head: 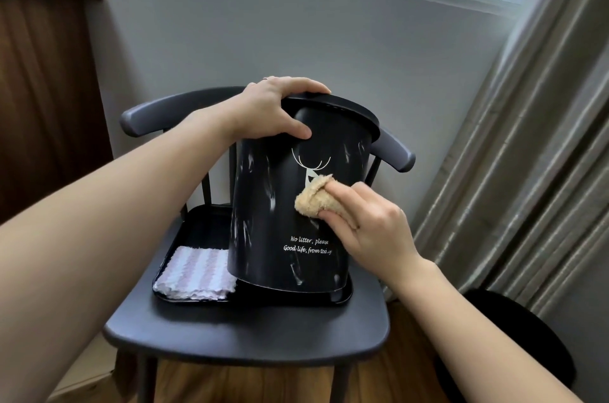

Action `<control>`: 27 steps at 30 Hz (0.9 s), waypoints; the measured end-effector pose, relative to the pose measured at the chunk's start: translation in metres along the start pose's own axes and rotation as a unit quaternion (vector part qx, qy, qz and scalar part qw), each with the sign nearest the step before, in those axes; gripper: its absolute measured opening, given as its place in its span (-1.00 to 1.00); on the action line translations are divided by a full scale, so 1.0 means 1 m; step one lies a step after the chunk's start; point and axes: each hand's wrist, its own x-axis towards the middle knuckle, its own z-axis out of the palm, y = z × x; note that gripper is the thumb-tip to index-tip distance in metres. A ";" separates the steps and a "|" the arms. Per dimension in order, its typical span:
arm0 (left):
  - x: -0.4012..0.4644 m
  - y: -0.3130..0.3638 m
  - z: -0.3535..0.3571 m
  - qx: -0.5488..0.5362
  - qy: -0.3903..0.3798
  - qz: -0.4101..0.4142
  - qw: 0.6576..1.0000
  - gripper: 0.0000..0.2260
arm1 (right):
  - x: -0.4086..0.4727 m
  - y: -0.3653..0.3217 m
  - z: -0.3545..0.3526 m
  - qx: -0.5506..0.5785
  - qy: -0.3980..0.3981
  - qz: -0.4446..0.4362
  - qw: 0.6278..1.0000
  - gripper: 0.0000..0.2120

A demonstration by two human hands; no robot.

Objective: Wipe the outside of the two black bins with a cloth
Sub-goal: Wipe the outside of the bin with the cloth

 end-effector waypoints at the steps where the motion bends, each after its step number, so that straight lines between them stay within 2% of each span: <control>1: 0.000 -0.001 0.000 -0.003 0.000 0.002 1.000 -0.37 | -0.008 -0.001 0.001 0.001 -0.013 -0.017 1.000 -0.67; 4: 0.000 -0.004 -0.002 -0.013 -0.002 0.003 1.000 -0.38 | -0.035 -0.003 0.002 0.017 -0.063 -0.067 0.996 -0.68; 7: -0.001 -0.008 -0.003 -0.022 -0.002 0.000 1.000 -0.38 | -0.035 -0.001 0.000 0.004 -0.074 -0.095 0.993 -0.71; 12: 0.001 -0.006 -0.001 -0.018 0.003 0.005 1.000 -0.38 | 0.000 0.001 -0.002 -0.005 -0.012 0.003 1.000 -0.68; 14: 0.002 -0.006 0.000 -0.018 0.001 0.006 1.000 -0.39 | -0.002 0.001 0.000 0.001 -0.007 0.010 1.000 -0.67; 21: 0.002 -0.008 -0.001 -0.021 0.000 0.001 1.000 -0.38 | -0.037 0.002 -0.003 0.015 -0.079 -0.083 0.993 -0.73; 27: 0.003 -0.009 -0.001 -0.015 0.006 0.003 1.000 -0.38 | -0.009 -0.004 -0.001 -0.007 -0.015 0.012 1.000 -0.71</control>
